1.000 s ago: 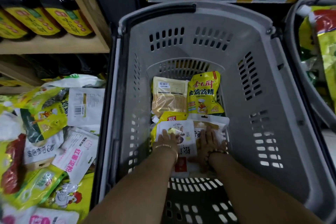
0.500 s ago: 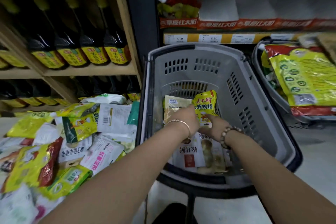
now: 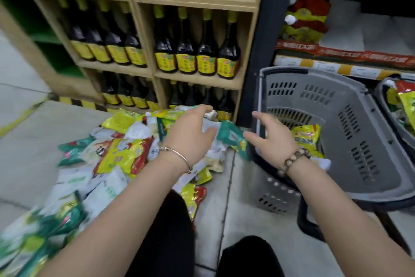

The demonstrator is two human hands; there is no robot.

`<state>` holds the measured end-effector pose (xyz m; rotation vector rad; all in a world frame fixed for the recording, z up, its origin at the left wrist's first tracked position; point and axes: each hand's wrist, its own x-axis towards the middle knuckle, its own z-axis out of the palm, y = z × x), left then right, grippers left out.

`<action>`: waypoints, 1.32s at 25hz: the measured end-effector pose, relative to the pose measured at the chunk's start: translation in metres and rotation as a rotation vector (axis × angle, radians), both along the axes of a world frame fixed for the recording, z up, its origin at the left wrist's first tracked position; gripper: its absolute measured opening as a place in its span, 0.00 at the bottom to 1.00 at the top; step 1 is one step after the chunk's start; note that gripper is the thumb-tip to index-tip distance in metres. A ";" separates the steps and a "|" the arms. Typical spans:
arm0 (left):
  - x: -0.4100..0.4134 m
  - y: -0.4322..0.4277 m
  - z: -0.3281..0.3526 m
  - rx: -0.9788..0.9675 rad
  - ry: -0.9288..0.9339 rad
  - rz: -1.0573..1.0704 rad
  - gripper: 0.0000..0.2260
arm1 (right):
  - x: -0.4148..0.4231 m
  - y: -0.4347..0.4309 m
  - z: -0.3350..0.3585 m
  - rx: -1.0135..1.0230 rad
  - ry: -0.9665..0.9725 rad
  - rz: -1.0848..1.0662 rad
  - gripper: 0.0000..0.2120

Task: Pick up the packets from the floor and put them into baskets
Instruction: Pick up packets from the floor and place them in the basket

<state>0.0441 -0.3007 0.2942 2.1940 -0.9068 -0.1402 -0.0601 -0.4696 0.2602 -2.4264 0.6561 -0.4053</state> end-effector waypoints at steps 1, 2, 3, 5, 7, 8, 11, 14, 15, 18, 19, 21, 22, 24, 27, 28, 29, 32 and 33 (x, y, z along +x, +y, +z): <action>0.005 0.021 0.002 -0.026 -0.003 0.038 0.19 | 0.010 0.020 0.000 0.014 -0.020 0.038 0.27; 0.010 0.042 0.002 -0.045 0.002 0.078 0.19 | 0.019 0.039 -0.003 0.028 -0.028 0.076 0.26; 0.014 0.061 -0.002 -0.055 0.012 0.117 0.19 | 0.028 0.056 -0.009 0.044 -0.023 0.106 0.26; 0.022 0.098 -0.019 -0.035 0.044 0.192 0.19 | 0.047 0.089 -0.029 0.074 0.015 0.149 0.26; 0.028 0.126 -0.047 0.016 0.099 0.250 0.19 | 0.062 0.114 -0.056 0.112 0.100 0.185 0.26; 0.030 0.138 -0.062 0.042 0.136 0.265 0.19 | 0.068 0.125 -0.071 0.129 0.159 0.205 0.26; 0.036 0.165 -0.107 0.102 0.245 0.310 0.19 | 0.084 0.152 -0.116 0.181 0.307 0.261 0.26; 0.044 0.183 -0.154 0.118 0.345 0.387 0.18 | 0.100 0.165 -0.162 0.221 0.378 0.295 0.26; 0.047 0.188 -0.170 0.118 0.381 0.420 0.18 | 0.105 0.168 -0.177 0.230 0.399 0.300 0.26; 0.054 0.200 -0.218 0.142 0.469 0.475 0.17 | 0.116 0.173 -0.224 0.238 0.450 0.292 0.25; 0.055 0.203 -0.236 0.167 0.489 0.486 0.17 | 0.120 0.175 -0.240 0.235 0.482 0.300 0.26; 0.055 0.209 -0.265 0.216 0.510 0.494 0.17 | 0.126 0.183 -0.269 0.242 0.548 0.329 0.26; 0.055 0.212 -0.279 0.239 0.508 0.501 0.17 | 0.129 0.190 -0.282 0.248 0.576 0.349 0.25; 0.052 0.222 -0.303 0.275 0.496 0.531 0.16 | 0.139 0.208 -0.305 0.254 0.616 0.350 0.26; 0.041 0.230 -0.326 0.266 0.538 0.603 0.16 | 0.154 0.227 -0.326 0.228 0.672 0.148 0.37; 0.037 0.231 -0.331 0.252 0.560 0.621 0.15 | 0.157 0.232 -0.331 0.208 0.712 0.121 0.39; 0.031 0.233 -0.335 0.238 0.581 0.632 0.15 | 0.158 0.240 -0.334 0.208 0.732 0.153 0.37; 0.021 0.239 -0.343 0.136 0.655 0.684 0.14 | 0.151 0.256 -0.328 0.363 0.550 0.293 0.13; 0.020 0.241 -0.344 0.075 0.672 0.731 0.14 | 0.148 0.256 -0.322 0.398 0.480 0.307 0.09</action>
